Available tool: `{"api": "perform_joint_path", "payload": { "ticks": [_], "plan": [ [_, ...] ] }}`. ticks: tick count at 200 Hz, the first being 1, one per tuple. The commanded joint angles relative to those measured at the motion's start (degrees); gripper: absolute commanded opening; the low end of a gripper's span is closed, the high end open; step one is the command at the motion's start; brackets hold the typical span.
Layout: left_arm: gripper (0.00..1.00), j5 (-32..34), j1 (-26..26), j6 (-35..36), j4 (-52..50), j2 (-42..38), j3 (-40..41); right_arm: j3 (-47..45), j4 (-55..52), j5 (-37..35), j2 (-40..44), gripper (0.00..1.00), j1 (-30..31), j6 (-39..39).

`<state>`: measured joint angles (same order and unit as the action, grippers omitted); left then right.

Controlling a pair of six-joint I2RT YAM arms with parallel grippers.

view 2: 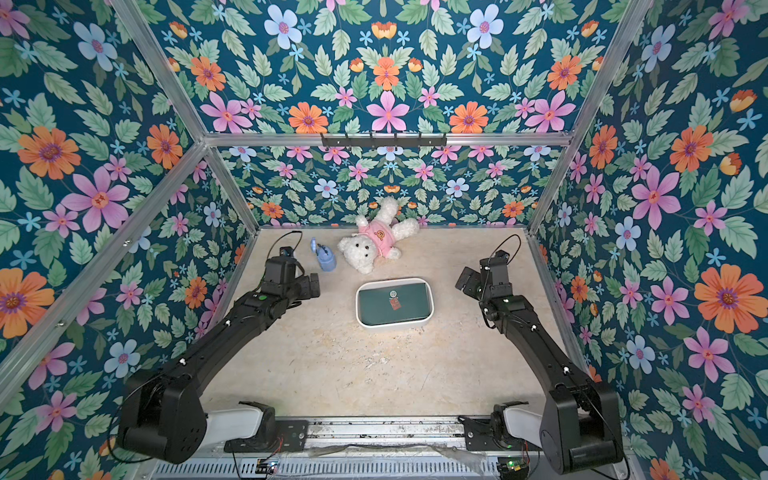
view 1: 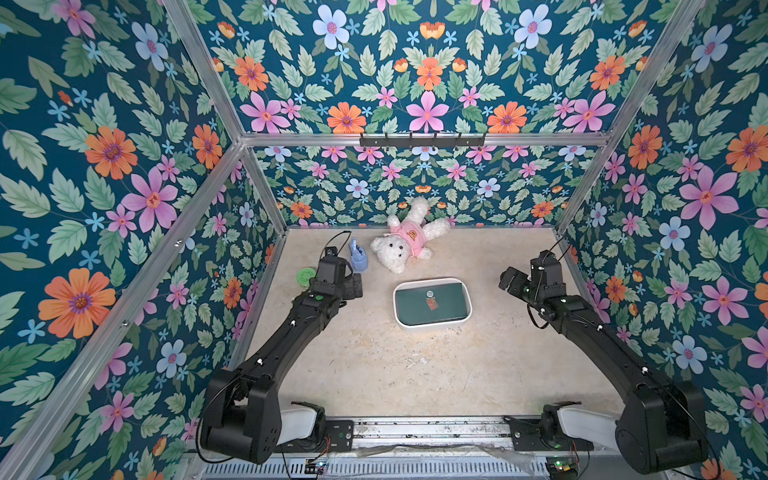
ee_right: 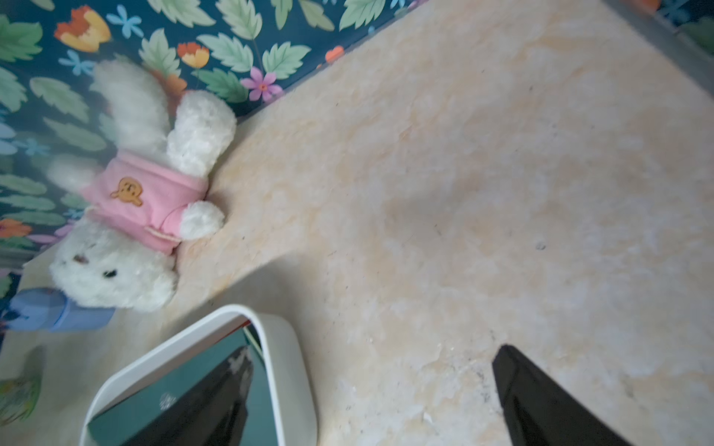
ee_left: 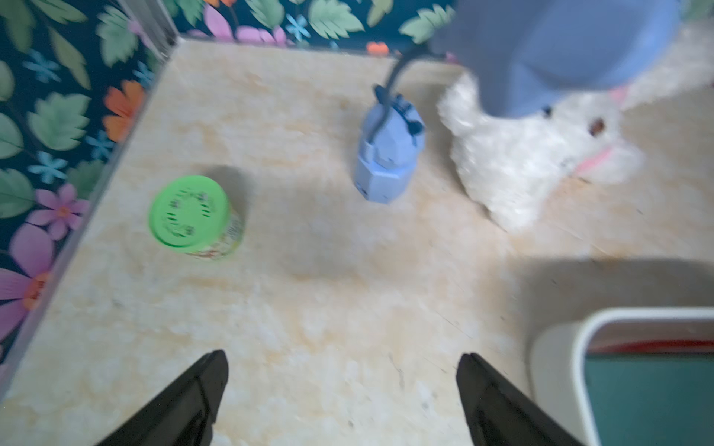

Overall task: Put the sealed envelopes into the storage box
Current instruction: Reset both arms

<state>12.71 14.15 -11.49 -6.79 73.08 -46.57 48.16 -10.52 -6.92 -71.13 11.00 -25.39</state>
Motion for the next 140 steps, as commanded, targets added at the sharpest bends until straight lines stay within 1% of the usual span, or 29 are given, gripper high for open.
{"api": "perform_joint_path", "payload": {
  "ticks": [1,27,44,57,76,86,95,102,111,120,129,140],
  "plan": [
    [0.99,4.92,-3.45,7.68,18.85,0.2,6.02,-0.42,5.99,-6.53,-1.38,0.99,-0.97,1.3],
    [0.99,9.09,-6.24,11.46,29.4,6.45,11.07,-2.21,11.48,-11.55,-2.89,0.99,-1.16,2.09],
    [0.99,5.43,-7.57,12.36,39.05,9.36,15.46,-5.21,16.75,-13.04,-2.79,0.99,-1.16,4.28],
    [0.99,3.02,-8.23,12.5,45.68,10.98,18.35,-6.65,18.6,-14.6,-2.94,0.99,-1.17,5.22],
    [0.99,-0.32,-9.52,13.21,56.86,13.67,21.99,-9.15,22.11,-15.5,-3.34,0.99,-1.16,9.43],
    [0.99,-2.4,-10.39,12.37,58.44,14.4,22.03,-10.87,24.4,-17.21,-3.18,0.99,-1.21,11.53],
    [0.99,-7.43,-11.79,12.33,59.32,15.96,21.96,-12.64,26.71,-18.5,-2.9,0.99,-1.25,13.5],
    [0.99,-8.96,-12.73,12.08,64.64,17.51,23.18,-13.96,28.73,-19.87,-2.66,0.99,-1.38,15.2],
    [0.99,-11.58,-14.03,11.1,62.38,16.29,23.92,-15.55,31.41,-21.47,-2.2,0.99,-1.74,16.55],
    [0.99,-11.67,-14.15,10.92,67.22,16.7,25.9,-17.74,34.87,-22.74,-1.29,0.99,-2.31,17.32],
    [0.99,-12.21,-14.15,11.33,69.02,16.95,27.54,-20.66,39.14,-22.7,-0.26,0.99,-3.3,17.45],
    [0.99,-12.01,-14.15,11.29,77.35,19.25,29.8,-23.98,44.12,-22.15,0.53,0.99,-4.62,16.95]
  ]
}}
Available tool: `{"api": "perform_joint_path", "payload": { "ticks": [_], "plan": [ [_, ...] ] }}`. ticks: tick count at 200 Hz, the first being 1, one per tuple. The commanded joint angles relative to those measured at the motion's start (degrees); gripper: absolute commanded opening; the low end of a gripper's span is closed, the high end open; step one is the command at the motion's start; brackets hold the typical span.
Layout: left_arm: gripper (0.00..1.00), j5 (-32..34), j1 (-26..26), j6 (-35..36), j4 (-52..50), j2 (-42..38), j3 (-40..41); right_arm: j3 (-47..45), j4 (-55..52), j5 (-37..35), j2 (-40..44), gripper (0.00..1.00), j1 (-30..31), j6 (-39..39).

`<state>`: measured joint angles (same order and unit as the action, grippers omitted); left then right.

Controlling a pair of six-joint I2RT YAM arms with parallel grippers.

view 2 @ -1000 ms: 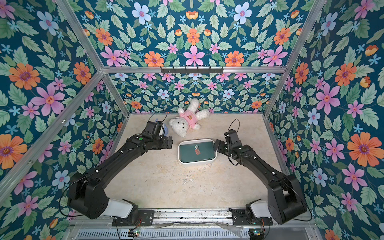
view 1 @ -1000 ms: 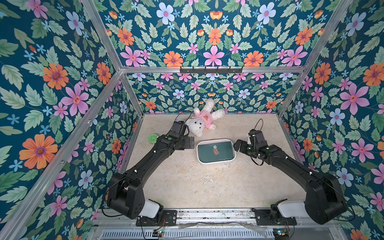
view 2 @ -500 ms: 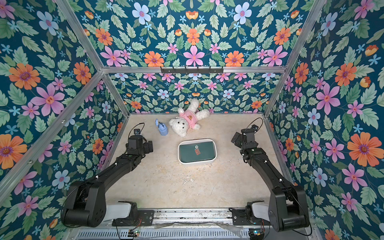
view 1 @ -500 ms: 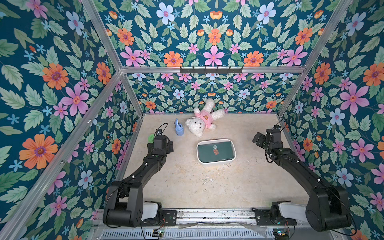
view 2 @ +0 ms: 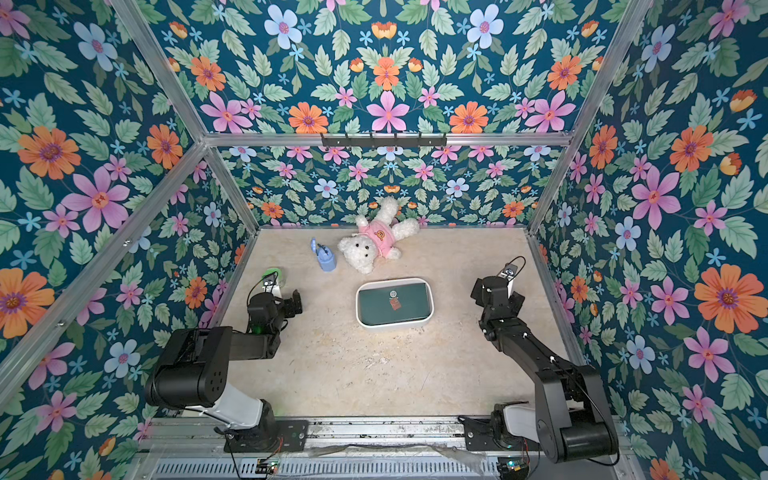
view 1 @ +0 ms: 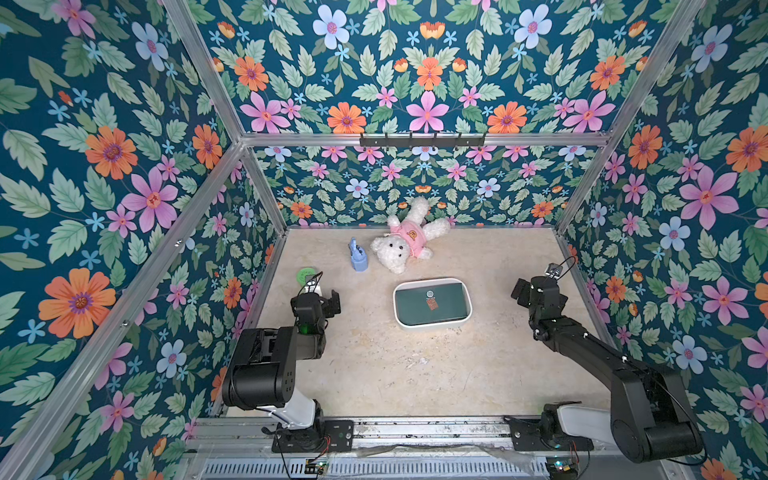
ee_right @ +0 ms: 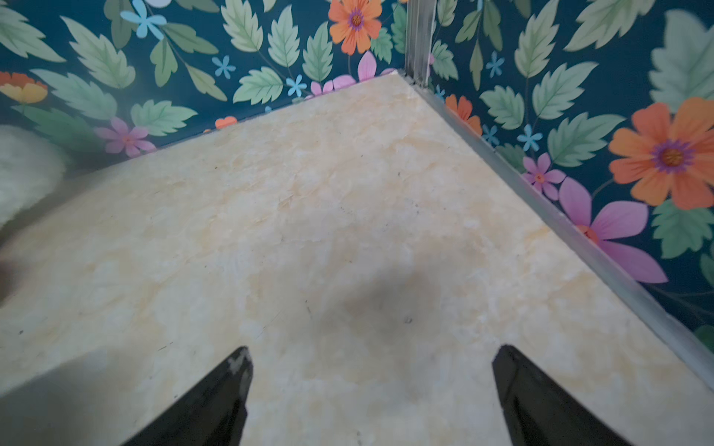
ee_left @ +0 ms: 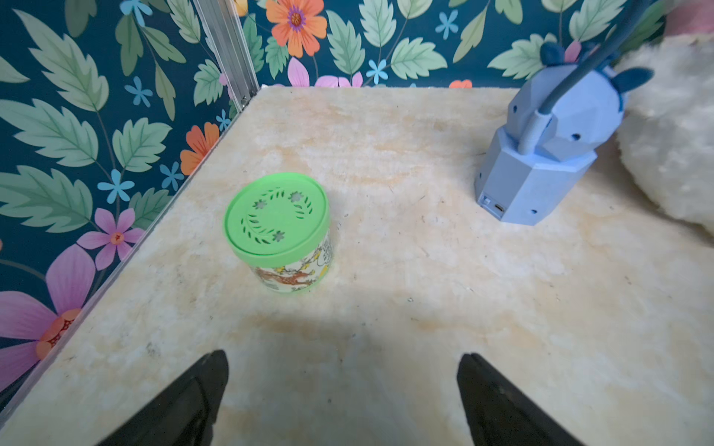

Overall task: Put the sealed envelopes into the storage box
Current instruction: Reset both arms

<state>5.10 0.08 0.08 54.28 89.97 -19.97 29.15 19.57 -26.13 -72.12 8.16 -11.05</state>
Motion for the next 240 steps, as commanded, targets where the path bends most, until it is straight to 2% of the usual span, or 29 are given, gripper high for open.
{"api": "perform_joint_path", "payload": {
  "ticks": [1,12,38,58,74,85,94,104,117,130,143,157,172,240],
  "plan": [
    [0.99,-4.4,-0.07,-0.31,16.47,2.42,3.19,-5.19,14.41,-2.95,1.57,0.99,-1.94,2.52],
    [1.0,-4.26,-0.03,-0.15,12.56,1.22,2.58,-8.0,19.65,-3.29,1.55,0.99,-2.99,2.35],
    [0.99,-4.14,0.01,-0.18,13.32,1.41,2.78,-12.65,31.34,-2.6,-1.0,0.99,-3.94,5.35],
    [0.99,-4.14,0.01,-0.2,13.31,1.36,2.83,-15.63,40.46,0.86,-4.45,0.99,-4.08,7.88],
    [0.99,-4.18,0.01,-0.18,13.57,1.43,2.83,-18.67,53.24,4.03,-9.54,0.99,-4.12,9.71],
    [0.99,-4.15,0.01,-0.17,13.49,1.43,2.85,-18.28,47.55,5.64,-7.4,0.99,-4.91,7.99],
    [0.99,-4.16,0.01,-0.19,13.48,1.42,2.83,-21.26,54.98,7.57,-9.05,0.99,-5.76,7.92],
    [0.99,-4.14,0.06,-0.21,13.57,1.43,2.83,-23.56,65.47,5.62,-12.77,1.0,-5.73,8.71],
    [0.99,-4.14,0.01,-0.17,13.48,1.44,2.83,-21.81,55.65,3.8,-9.84,0.99,-5.74,6.26],
    [0.99,-4.14,0.01,-0.17,13.55,1.43,2.83,-23.04,62.54,3.22,-12.17,0.99,-5.72,7.63],
    [0.99,-4.2,0.01,-0.16,13.46,1.45,2.83,-22.05,57.07,3.58,-10.19,0.99,-5.77,6.39],
    [0.99,-4.14,0.02,-0.23,13.48,1.43,2.83,-22.8,61.5,3.45,-11.7,0.99,-5.79,7.36],
    [0.99,-4.16,0.06,-0.16,13.48,1.48,2.89,-22.41,58.81,3.54,-10.86,0.99,-5.79,6.67],
    [0.99,-4.14,0.02,-0.16,13.55,1.45,2.83,-22.64,60.23,3.54,-11.29,0.99,-5.79,6.92]
  ]
}}
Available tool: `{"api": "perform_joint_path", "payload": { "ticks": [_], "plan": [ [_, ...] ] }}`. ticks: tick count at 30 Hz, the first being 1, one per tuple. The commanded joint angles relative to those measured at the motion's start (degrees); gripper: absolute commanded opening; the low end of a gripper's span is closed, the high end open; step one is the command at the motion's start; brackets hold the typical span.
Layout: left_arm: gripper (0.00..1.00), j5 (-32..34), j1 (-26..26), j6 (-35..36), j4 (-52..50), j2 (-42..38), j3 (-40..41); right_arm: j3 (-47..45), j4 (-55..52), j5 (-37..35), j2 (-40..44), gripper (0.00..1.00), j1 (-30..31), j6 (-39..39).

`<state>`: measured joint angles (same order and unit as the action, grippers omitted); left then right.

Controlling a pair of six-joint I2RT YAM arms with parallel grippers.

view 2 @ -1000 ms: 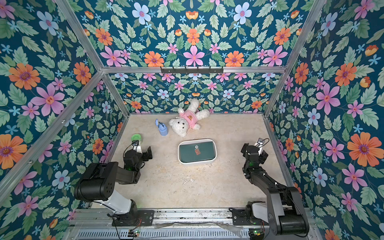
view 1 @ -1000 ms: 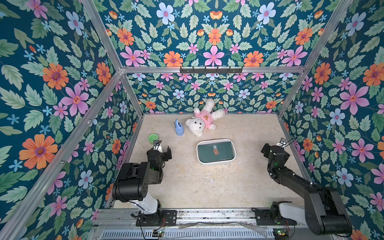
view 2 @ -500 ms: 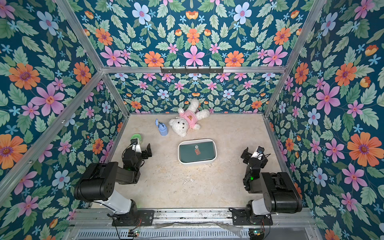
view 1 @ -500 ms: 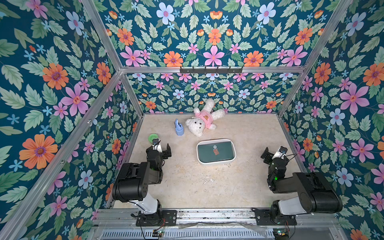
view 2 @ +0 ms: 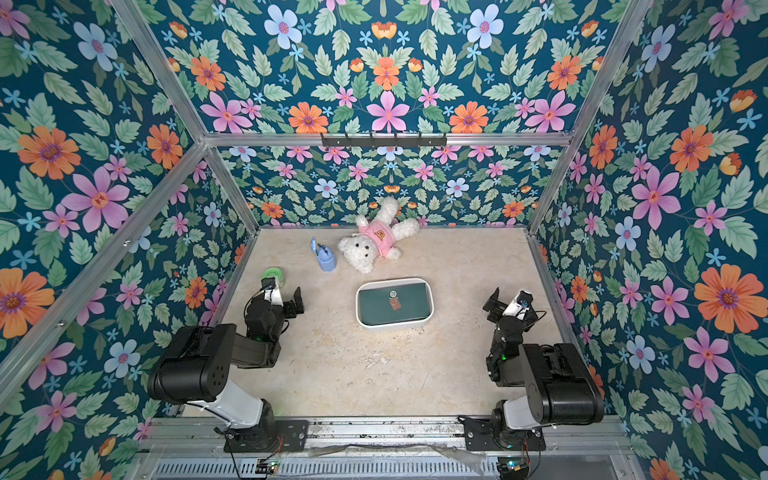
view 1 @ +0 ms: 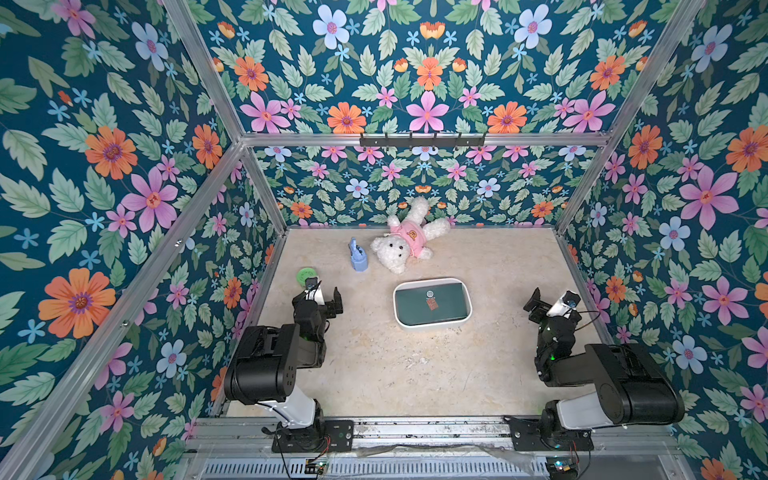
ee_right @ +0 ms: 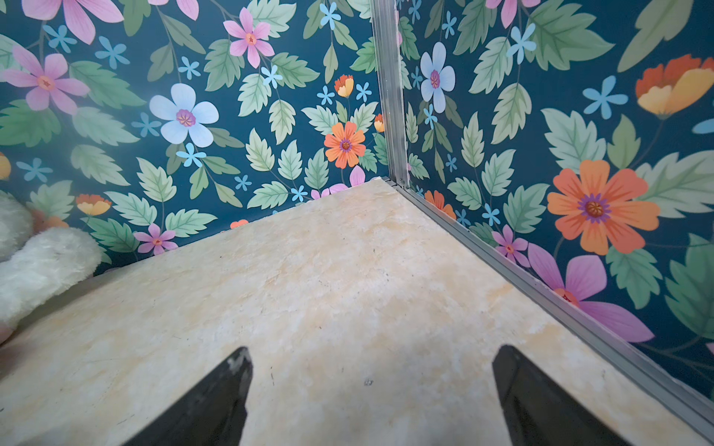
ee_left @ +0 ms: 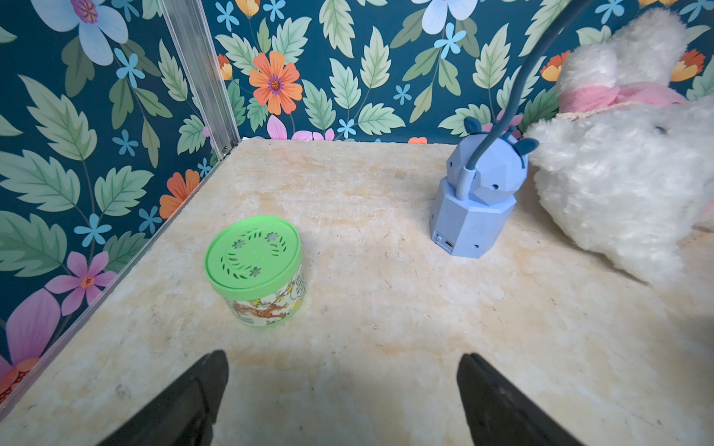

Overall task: Put the sealed envelopes into the storage box
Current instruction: Reset both arms

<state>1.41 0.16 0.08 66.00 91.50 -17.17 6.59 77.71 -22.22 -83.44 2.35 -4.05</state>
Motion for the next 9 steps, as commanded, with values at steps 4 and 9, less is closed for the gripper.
{"api": "perform_joint_path", "payload": {
  "ticks": [4,9],
  "plan": [
    [0.99,-0.45,-0.08,-0.18,1.72,-0.1,0.03,0.14,1.92,1.71,-0.06,0.99,0.04,0.69],
    [0.99,-0.44,-0.08,-0.16,1.77,-0.1,0.03,0.35,1.17,2.69,0.07,0.99,-0.32,0.28]
  ]
}}
